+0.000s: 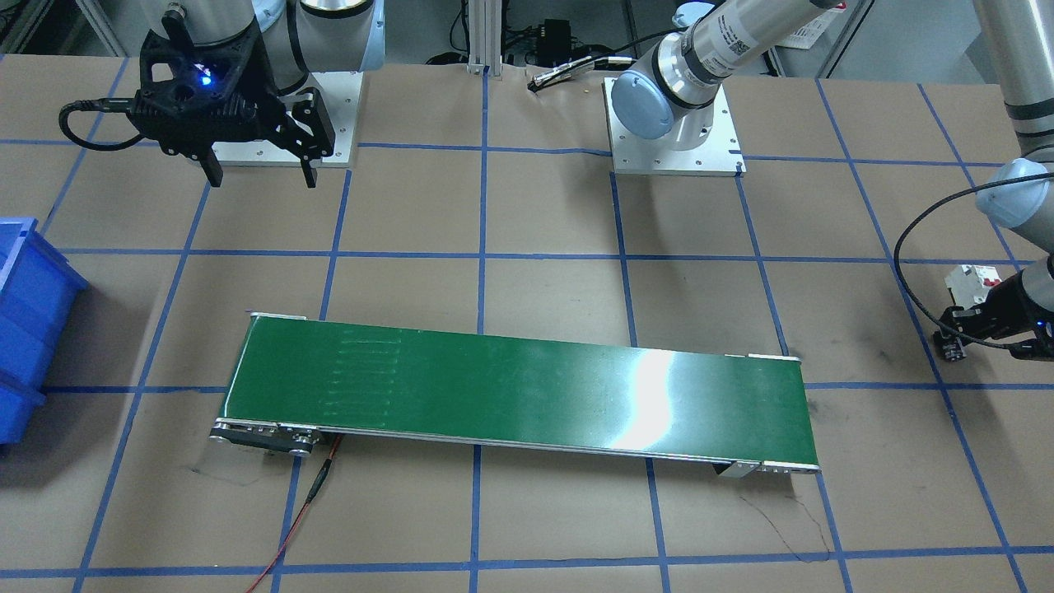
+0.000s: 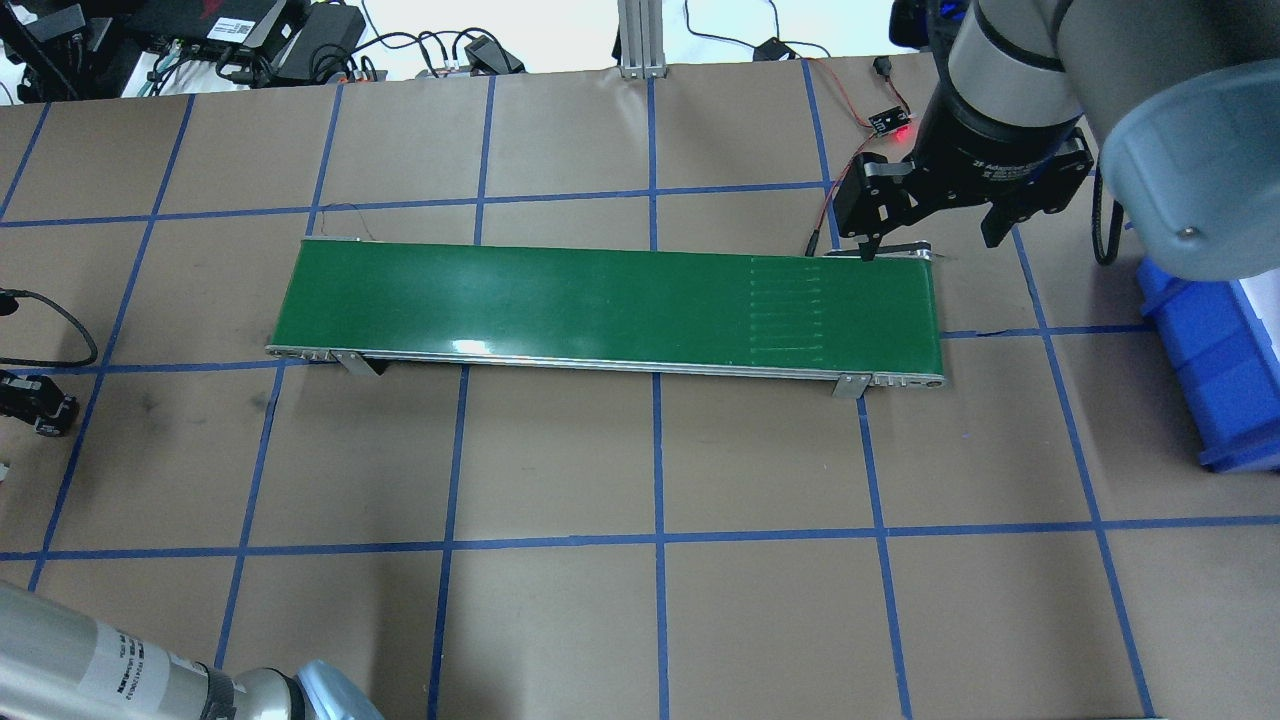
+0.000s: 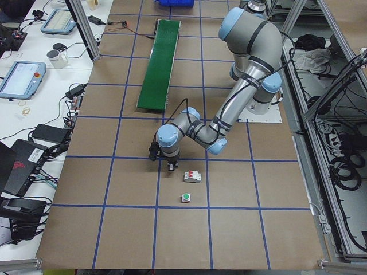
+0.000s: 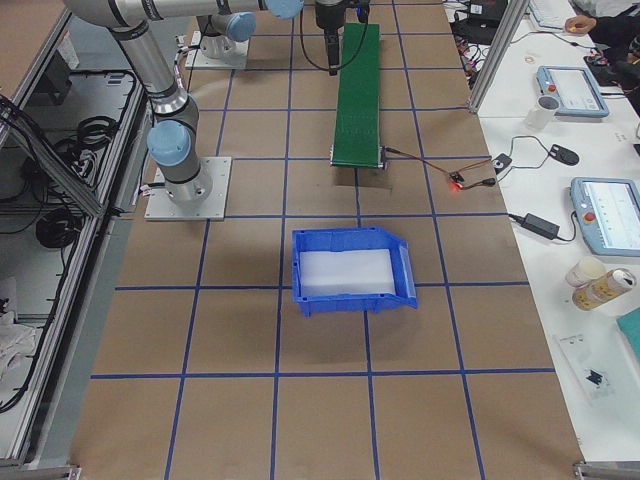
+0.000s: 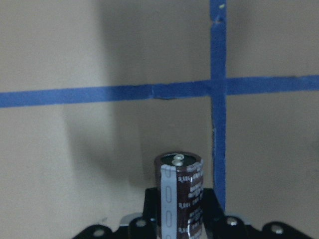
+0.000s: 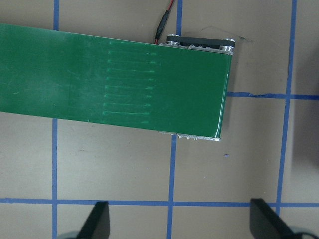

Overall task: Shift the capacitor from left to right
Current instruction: 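Carry the capacitor with the left gripper toward the conveyor's near end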

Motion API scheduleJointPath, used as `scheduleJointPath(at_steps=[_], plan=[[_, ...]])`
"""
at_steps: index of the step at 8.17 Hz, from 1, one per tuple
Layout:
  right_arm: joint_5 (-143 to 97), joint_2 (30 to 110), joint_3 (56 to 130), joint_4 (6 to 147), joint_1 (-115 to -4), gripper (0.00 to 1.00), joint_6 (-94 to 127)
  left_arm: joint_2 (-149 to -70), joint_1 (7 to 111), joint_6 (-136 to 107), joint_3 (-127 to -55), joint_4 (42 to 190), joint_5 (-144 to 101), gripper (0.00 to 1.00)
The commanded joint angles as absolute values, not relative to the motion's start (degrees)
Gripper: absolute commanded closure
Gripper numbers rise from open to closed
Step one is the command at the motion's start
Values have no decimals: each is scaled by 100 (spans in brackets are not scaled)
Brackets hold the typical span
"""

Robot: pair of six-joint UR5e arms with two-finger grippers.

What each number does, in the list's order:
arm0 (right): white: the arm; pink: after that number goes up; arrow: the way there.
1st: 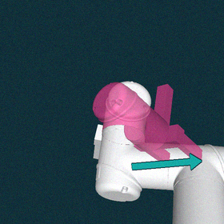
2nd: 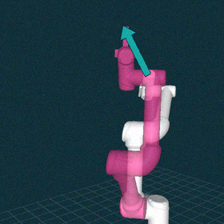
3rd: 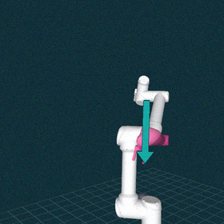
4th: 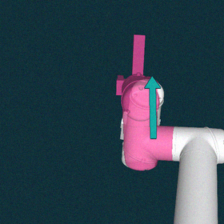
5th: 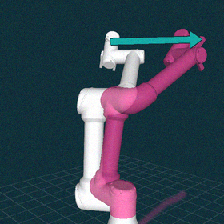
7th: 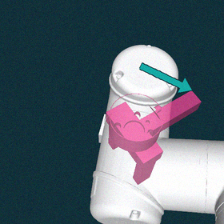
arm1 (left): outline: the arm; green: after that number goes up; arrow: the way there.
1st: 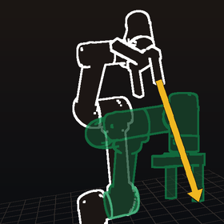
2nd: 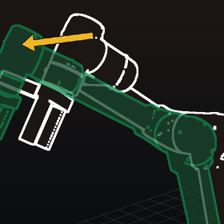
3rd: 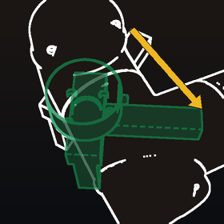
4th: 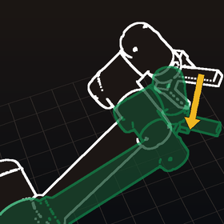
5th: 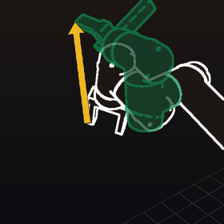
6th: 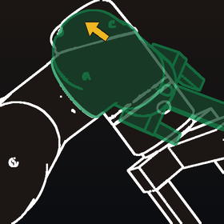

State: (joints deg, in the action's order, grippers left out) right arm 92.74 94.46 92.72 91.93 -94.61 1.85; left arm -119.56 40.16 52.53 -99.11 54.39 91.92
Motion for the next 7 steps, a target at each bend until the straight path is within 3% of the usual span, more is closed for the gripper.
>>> scheduleJointPath(at_steps=[1, 4, 7], plan=[[9281, 9448, 9272, 9193, -9457, 0, 185, -11997, 4017, 5273, -9905, 5458, 9176, 63], [9290, 9448, 9272, 9193, -9457, 0, 185, -11691, 4069, 5212, -9809, 6183, 9185, 91], [9281, 9440, 9272, 9193, -9457, 0, 193, -10787, 4847, 4275, -9782, 6897, 9158, 91]])
